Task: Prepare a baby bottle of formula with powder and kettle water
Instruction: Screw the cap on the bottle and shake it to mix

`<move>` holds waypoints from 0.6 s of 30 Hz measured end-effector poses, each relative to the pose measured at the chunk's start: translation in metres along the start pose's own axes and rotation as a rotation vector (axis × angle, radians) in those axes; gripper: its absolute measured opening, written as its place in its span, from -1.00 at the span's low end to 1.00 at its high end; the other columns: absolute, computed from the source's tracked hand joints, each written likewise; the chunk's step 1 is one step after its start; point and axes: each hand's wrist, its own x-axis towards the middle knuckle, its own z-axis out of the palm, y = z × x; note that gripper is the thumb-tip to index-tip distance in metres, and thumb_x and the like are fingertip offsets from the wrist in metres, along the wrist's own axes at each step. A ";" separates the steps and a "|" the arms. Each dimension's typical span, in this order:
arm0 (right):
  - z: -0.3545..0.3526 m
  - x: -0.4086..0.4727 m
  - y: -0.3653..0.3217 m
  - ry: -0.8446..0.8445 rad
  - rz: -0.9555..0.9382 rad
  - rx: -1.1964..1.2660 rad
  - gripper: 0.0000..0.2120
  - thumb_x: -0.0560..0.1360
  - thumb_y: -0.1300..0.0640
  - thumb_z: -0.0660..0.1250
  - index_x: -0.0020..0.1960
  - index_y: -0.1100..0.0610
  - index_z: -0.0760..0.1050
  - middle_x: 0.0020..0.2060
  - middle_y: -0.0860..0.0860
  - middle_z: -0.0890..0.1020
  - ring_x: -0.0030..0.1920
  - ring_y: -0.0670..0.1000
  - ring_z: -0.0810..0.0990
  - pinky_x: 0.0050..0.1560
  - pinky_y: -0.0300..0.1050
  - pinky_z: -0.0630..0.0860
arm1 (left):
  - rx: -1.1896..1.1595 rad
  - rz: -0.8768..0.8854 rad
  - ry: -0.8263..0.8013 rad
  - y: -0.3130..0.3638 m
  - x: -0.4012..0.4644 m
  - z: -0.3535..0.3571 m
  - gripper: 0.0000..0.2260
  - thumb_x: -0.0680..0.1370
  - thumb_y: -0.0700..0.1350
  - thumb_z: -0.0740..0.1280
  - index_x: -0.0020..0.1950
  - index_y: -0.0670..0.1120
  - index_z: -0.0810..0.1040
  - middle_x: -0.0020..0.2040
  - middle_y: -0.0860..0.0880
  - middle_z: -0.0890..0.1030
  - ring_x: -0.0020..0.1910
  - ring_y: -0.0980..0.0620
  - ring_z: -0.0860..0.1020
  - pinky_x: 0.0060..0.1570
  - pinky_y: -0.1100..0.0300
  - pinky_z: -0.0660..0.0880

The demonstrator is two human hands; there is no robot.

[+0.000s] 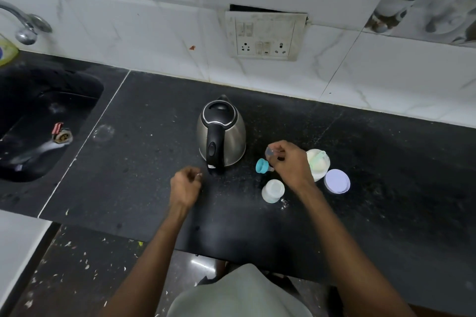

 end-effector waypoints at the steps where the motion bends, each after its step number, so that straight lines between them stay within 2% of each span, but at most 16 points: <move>1: -0.005 0.004 0.007 -0.039 -0.003 -0.060 -0.78 0.50 0.27 0.47 0.14 0.13 0.64 0.08 0.05 0.69 0.08 0.02 0.68 0.15 0.05 0.64 | -0.006 -0.024 0.001 -0.001 -0.011 0.008 -0.88 0.62 -0.30 0.37 0.09 -0.22 0.69 -0.01 -0.13 0.70 -0.01 -0.02 0.62 0.03 0.22 0.43; 5: -0.010 0.019 0.025 -0.202 -0.026 -0.285 -0.66 0.47 0.26 0.52 0.23 0.15 0.63 0.17 0.10 0.66 0.12 0.10 0.66 0.22 0.04 0.60 | -0.010 -0.064 -0.036 -0.006 -0.045 0.040 -0.85 0.61 -0.29 0.37 -0.04 -0.07 0.66 -0.10 -0.05 0.69 -0.10 0.00 0.63 -0.03 0.22 0.48; 7: -0.007 0.024 0.029 -0.267 -0.057 -0.356 -0.67 0.49 0.23 0.51 0.24 0.11 0.62 0.16 0.10 0.66 0.10 0.12 0.67 0.20 0.09 0.61 | -0.002 -0.031 -0.092 -0.006 -0.057 0.058 -0.84 0.59 -0.30 0.40 -0.03 -0.03 0.64 -0.16 0.01 0.67 -0.16 0.09 0.62 -0.05 0.26 0.47; 9: -0.005 0.027 0.030 -0.320 -0.075 -0.432 -0.62 0.50 0.15 0.52 0.31 0.08 0.59 0.17 0.11 0.67 0.12 0.14 0.67 0.20 0.11 0.61 | -0.011 0.016 -0.180 -0.002 -0.069 0.077 -0.83 0.58 -0.30 0.44 0.04 -0.04 0.60 -0.13 0.03 0.66 -0.16 0.12 0.61 -0.11 0.35 0.48; 12: 0.001 0.033 0.031 -0.377 -0.111 -0.542 -0.50 0.49 0.07 0.53 0.39 0.08 0.55 0.22 0.14 0.66 0.18 0.17 0.66 0.21 0.08 0.59 | -0.043 0.078 -0.276 0.002 -0.079 0.104 -0.65 0.52 -0.25 0.54 0.26 -0.09 0.58 0.08 0.00 0.62 0.06 0.07 0.59 -0.03 0.49 0.50; 13: 0.004 0.035 0.031 -0.395 -0.123 -0.554 -0.48 0.47 0.06 0.55 0.40 0.08 0.55 0.24 0.14 0.65 0.20 0.18 0.65 0.23 0.07 0.58 | -0.038 0.108 -0.302 0.004 -0.081 0.111 -0.55 0.50 -0.21 0.57 0.35 -0.10 0.55 0.17 0.01 0.59 0.15 0.06 0.58 0.06 0.47 0.50; 15: 0.010 0.036 0.032 -0.425 -0.123 -0.572 -0.46 0.44 0.04 0.57 0.38 0.09 0.55 0.26 0.14 0.63 0.22 0.19 0.64 0.25 0.09 0.57 | -0.029 0.169 -0.331 0.008 -0.083 0.120 -0.38 0.45 -0.16 0.61 0.47 -0.10 0.48 0.31 -0.01 0.54 0.27 0.05 0.55 0.25 0.27 0.51; 16: 0.013 0.037 0.032 -0.432 -0.119 -0.578 -0.46 0.44 0.03 0.58 0.37 0.10 0.55 0.26 0.14 0.62 0.21 0.20 0.63 0.25 0.10 0.57 | -0.037 0.191 -0.335 0.011 -0.084 0.123 -0.33 0.43 -0.15 0.63 0.49 -0.09 0.46 0.34 -0.01 0.52 0.29 0.04 0.54 0.31 0.19 0.51; 18: 0.018 0.038 0.033 -0.433 -0.112 -0.590 -0.45 0.44 0.03 0.58 0.37 0.11 0.53 0.25 0.15 0.61 0.20 0.21 0.63 0.23 0.12 0.58 | -0.058 0.223 -0.339 0.015 -0.085 0.127 -0.28 0.41 -0.13 0.65 0.51 -0.06 0.44 0.36 0.01 0.51 0.32 0.06 0.52 0.35 0.14 0.49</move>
